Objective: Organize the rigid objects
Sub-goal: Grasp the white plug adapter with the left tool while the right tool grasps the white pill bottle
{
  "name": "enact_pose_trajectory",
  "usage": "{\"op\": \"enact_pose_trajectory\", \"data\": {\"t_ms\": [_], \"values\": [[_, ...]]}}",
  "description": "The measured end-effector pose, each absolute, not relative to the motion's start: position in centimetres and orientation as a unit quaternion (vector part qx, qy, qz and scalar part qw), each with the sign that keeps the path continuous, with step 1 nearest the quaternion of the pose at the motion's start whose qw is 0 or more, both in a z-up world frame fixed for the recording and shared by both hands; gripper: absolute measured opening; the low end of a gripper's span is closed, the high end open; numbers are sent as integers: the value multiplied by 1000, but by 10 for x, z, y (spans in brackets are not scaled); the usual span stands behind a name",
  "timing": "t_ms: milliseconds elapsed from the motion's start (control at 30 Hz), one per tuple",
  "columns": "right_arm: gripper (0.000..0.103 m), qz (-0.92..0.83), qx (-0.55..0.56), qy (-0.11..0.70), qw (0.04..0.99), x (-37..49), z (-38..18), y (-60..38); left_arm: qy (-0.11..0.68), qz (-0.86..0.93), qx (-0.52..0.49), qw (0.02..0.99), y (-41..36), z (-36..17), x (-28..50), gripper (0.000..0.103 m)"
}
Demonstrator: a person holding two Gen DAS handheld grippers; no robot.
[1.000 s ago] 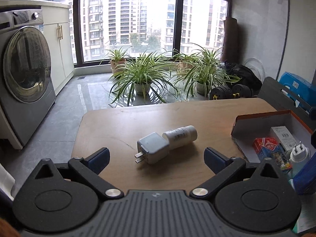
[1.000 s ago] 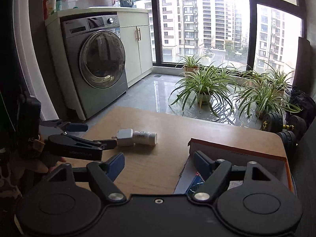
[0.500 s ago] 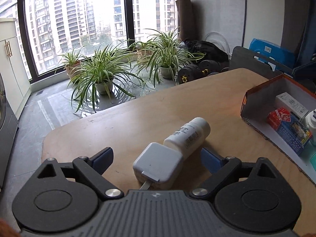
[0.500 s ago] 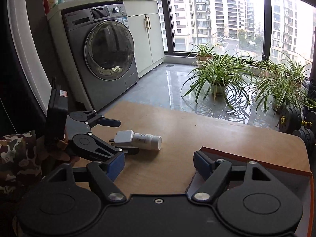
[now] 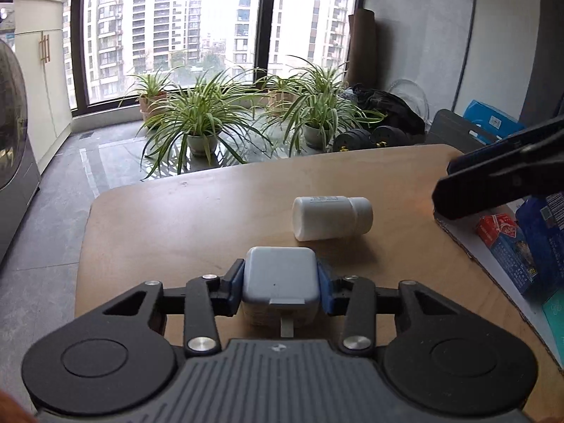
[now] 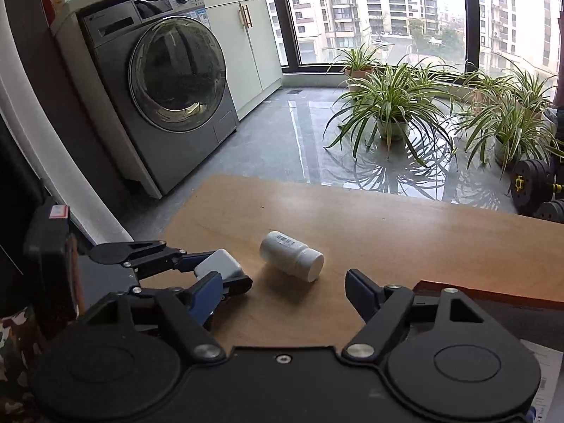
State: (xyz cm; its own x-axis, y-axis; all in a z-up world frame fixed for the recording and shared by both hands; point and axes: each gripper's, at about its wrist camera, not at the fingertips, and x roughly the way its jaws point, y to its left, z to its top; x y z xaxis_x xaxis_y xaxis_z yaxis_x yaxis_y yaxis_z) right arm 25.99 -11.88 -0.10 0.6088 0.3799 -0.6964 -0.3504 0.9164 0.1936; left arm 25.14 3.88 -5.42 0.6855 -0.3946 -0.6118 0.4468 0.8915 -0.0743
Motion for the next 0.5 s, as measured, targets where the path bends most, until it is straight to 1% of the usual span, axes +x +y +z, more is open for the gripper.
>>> {"op": "enact_pose_trajectory", "data": {"t_ms": [67,200,333,367,400,433,467,500], "values": [[91,211,2,391,896,267,-10,-105,330,-207,18,921,48,-51,241,42],[91,222,-65,391,891,285,-30,-77,335,-162,-4,928,63,-43,220,42],[90,215,-55,395,892,296,-44,-72,335,-147,-26,930,76,-38,204,42],[87,214,-52,400,890,298,-47,-72,336,-146,-31,930,78,-37,201,42],[75,210,-59,406,887,298,-51,-70,337,-145,-37,930,80,-37,199,42],[57,210,-73,406,886,298,-55,-68,338,-144,-41,929,81,-36,198,42],[50,215,-81,401,887,296,-57,-67,339,-143,-43,929,80,-36,198,42],[40,220,-82,399,886,295,-57,-67,338,-142,-46,929,80,-36,197,42]]}}
